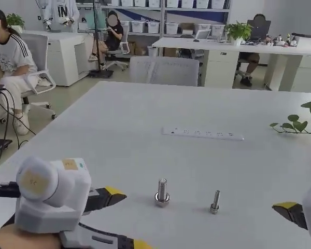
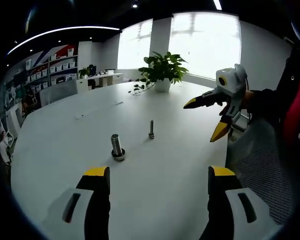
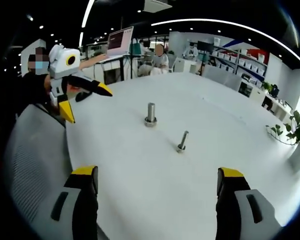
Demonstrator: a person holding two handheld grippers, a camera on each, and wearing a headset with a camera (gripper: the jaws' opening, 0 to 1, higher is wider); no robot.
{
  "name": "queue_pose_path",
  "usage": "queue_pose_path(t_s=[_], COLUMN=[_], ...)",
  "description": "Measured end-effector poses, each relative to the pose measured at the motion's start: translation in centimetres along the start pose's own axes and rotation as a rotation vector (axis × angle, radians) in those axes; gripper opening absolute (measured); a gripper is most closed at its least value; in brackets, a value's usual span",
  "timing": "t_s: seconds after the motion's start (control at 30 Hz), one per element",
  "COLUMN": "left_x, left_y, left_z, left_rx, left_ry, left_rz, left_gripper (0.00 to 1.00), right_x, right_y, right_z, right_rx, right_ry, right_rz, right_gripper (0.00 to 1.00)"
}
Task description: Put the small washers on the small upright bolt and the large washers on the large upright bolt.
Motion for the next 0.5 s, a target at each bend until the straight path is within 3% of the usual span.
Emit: queue_pose_path(t_s=[0.1, 0.5], left_x=[-0.1, -0.69], left_y=[-0.16, -0.54], left_z=[-0.1, -0.46], left_rx=[0.001, 0.014], left_ry=[0.005, 0.013], left_rz=[0.003, 0.028], left_gripper=[0.8, 0.8], right_x=[0.08, -0.22], right_y=[-0.18, -0.08], right_z=[0.04, 0.04], right_rx=[0.019, 0.032], right_ry=[-0.014, -0.024], right_rz=[-0.03, -0.021], right_gripper=[1.0, 1.0])
Point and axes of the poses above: the centre of the closed fingertips' face, and the gripper's own axes: z roughly backward along the fingers, x roughly to its right, y roughly out of its top, the point moved 8 cm from there along z, roughly backward along the fingers, and after that the axes turned 12 degrees about x, right-handed, at the moved point
